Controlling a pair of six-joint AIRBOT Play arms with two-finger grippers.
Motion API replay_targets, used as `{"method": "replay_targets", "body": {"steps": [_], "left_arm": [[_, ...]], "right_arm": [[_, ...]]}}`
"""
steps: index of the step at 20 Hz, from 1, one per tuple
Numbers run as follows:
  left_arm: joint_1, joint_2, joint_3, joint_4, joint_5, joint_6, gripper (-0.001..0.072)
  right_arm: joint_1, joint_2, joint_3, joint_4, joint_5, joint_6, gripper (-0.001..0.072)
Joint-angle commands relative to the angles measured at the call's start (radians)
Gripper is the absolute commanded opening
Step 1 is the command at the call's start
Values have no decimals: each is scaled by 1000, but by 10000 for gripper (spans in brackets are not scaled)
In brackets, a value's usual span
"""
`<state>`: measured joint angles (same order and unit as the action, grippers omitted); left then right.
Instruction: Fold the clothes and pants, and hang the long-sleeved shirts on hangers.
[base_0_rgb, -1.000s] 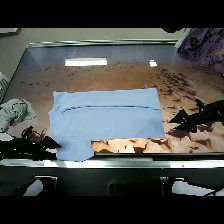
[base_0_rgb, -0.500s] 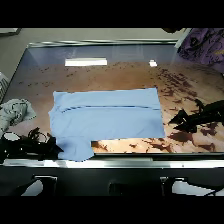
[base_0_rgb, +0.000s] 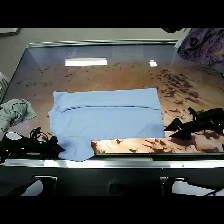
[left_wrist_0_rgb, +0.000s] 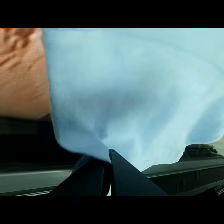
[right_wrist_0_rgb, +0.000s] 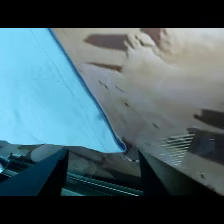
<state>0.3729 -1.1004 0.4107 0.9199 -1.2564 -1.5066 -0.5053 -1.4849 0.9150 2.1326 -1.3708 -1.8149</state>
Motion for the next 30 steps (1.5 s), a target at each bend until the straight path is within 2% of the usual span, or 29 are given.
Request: {"method": "replay_targets", "body": {"steps": [1,9,10,11,12,13,14,17,19,25,28,30], "left_arm": [[0,0,0,-1,-9,0,25],[0,0,1,-1,-8,0,25],[0,0,1,-1,-8,-1,25],[0,0,1,-1,-7,-4,25],[0,0,4,-1,-8,-4,25],[0,1,9,-1,-8,-4,25],[0,1,20,-1,-11,-4,24],[1,11,89,21,-45,-4,23],[1,60,138,79,-86,-55,23],[0,372,161,184,-262,-164,22],[-1,512,161,203,-289,-203,21],[-1,521,162,158,-283,-195,21]], "right_arm": [[0,0,-48,36,46,-48,522],[0,0,-160,128,118,-99,518],[0,0,-177,139,122,-109,479],[0,0,-191,151,127,-119,354],[0,0,-199,159,138,-126,274],[0,0,-199,166,144,-135,100],[0,1,-195,171,143,-137,33],[0,32,-180,167,137,-106,30],[0,94,-179,125,119,-31,30],[0,360,-179,-82,-67,114,29],[0,467,-179,-91,-87,153,29],[0,486,-179,-66,-101,154,29]]}}
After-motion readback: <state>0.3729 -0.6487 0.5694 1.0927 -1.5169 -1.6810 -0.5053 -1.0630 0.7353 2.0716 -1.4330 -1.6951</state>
